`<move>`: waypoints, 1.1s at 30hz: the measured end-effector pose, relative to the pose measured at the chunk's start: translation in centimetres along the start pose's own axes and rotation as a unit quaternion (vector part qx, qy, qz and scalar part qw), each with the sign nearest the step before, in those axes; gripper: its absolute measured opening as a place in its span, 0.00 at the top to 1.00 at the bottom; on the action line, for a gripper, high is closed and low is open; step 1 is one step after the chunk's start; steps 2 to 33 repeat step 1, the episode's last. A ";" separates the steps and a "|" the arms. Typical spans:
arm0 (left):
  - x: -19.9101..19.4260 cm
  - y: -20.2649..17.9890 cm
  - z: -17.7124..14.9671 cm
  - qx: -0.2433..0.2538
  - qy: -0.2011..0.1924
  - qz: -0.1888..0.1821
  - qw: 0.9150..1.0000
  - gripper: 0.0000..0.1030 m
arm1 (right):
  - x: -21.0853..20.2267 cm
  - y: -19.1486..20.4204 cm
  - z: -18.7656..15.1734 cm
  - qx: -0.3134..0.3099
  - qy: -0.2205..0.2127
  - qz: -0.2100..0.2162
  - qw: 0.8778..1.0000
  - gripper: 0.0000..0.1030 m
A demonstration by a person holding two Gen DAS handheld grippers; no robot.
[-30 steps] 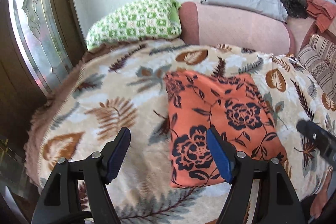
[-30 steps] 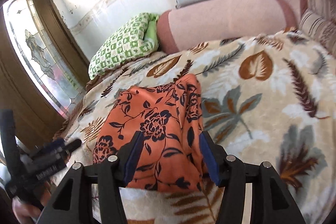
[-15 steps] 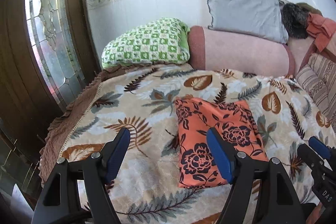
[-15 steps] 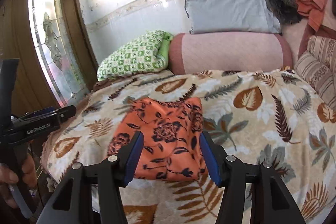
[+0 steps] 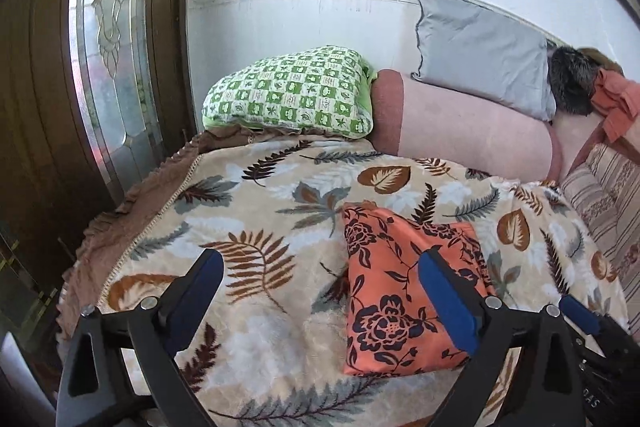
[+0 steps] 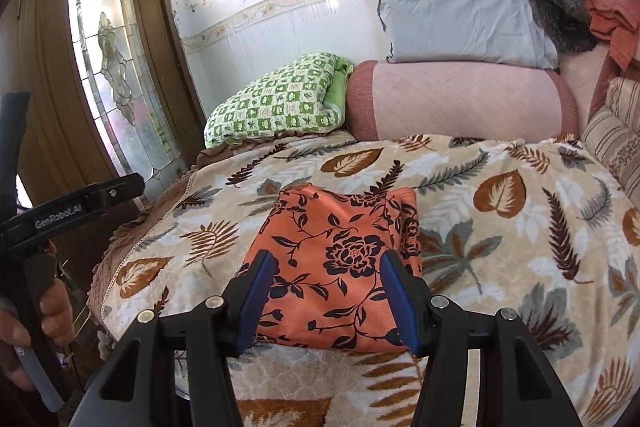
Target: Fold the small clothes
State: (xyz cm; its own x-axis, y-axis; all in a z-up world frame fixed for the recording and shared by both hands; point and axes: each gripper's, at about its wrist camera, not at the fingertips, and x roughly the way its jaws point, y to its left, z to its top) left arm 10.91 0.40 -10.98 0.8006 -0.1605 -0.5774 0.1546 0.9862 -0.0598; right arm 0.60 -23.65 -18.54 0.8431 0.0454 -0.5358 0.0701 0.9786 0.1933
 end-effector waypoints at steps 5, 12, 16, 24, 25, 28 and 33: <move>0.4 0.0 0.0 -0.002 0.003 0.007 1.000 0.04 | 0.4 -0.3 0.0 0.005 0.003 -0.002 1.000 0.43; 0.4 0.0 0.0 -0.002 0.003 0.007 1.000 0.04 | 0.4 -0.3 0.0 0.005 0.003 -0.002 1.000 0.43; 0.4 0.0 0.0 -0.002 0.003 0.007 1.000 0.04 | 0.4 -0.3 0.0 0.005 0.003 -0.002 1.000 0.43; 0.4 0.0 0.0 -0.002 0.003 0.007 1.000 0.04 | 0.4 -0.3 0.0 0.005 0.003 -0.002 1.000 0.43; 0.4 0.0 0.0 -0.002 0.003 0.007 1.000 0.04 | 0.4 -0.3 0.0 0.005 0.003 -0.002 1.000 0.43; 0.4 0.0 0.0 -0.002 0.003 0.007 1.000 0.04 | 0.4 -0.3 0.0 0.005 0.003 -0.002 1.000 0.43; 0.4 0.0 0.0 -0.002 0.003 0.007 1.000 0.04 | 0.4 -0.3 0.0 0.005 0.003 -0.002 1.000 0.43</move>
